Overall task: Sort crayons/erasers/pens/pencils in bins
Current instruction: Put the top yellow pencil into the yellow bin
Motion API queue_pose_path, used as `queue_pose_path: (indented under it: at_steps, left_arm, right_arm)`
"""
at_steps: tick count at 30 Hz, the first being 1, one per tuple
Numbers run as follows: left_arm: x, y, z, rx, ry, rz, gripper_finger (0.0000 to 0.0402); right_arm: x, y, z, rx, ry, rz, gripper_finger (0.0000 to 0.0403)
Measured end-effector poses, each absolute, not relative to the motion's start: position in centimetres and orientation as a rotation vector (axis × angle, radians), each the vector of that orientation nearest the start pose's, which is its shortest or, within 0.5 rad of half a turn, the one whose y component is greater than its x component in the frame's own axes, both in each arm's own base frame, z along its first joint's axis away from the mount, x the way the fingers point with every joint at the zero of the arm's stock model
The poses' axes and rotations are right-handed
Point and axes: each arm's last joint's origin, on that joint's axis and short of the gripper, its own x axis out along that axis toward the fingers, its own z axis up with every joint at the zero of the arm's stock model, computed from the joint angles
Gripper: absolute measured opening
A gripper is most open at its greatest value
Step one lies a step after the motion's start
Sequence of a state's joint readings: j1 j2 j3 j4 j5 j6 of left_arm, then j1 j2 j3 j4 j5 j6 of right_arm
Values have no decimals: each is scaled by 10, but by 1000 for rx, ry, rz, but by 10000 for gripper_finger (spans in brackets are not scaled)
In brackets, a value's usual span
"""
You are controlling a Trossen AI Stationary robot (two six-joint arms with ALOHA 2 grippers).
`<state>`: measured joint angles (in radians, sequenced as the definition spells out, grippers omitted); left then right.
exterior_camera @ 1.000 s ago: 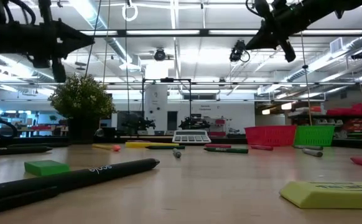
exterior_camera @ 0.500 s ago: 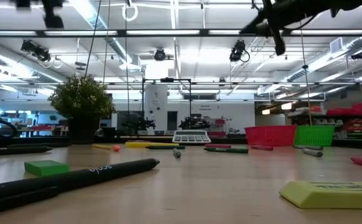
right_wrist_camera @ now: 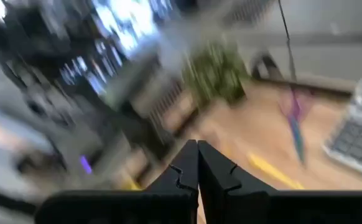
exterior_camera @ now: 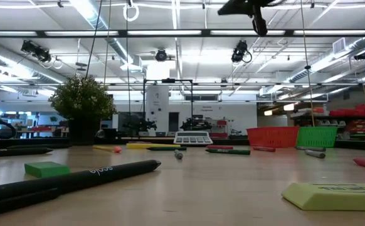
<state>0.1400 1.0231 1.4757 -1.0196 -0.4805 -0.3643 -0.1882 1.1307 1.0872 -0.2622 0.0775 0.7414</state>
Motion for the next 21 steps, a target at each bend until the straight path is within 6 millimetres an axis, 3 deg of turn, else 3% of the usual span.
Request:
queue_pose_path:
  at_steps: [4, 8, 15, 21]
  left_arm:
    - [184, 38, 406, -273, 841, 575, 238]
    - [204, 34, 371, -29, 1115, 401, 226]
    - [224, 33, 319, 4, 1134, 187, 202]
    - [233, 28, 276, 547, 1156, -76, 174]
  right_arm:
    - [255, -40, 365, 633, 503, -366, 10]
    - [258, -36, 363, 479, 722, -356, 10]
    - [258, -34, 363, 386, 774, -318, 10]
    - [258, -30, 363, 356, 782, -299, 10]
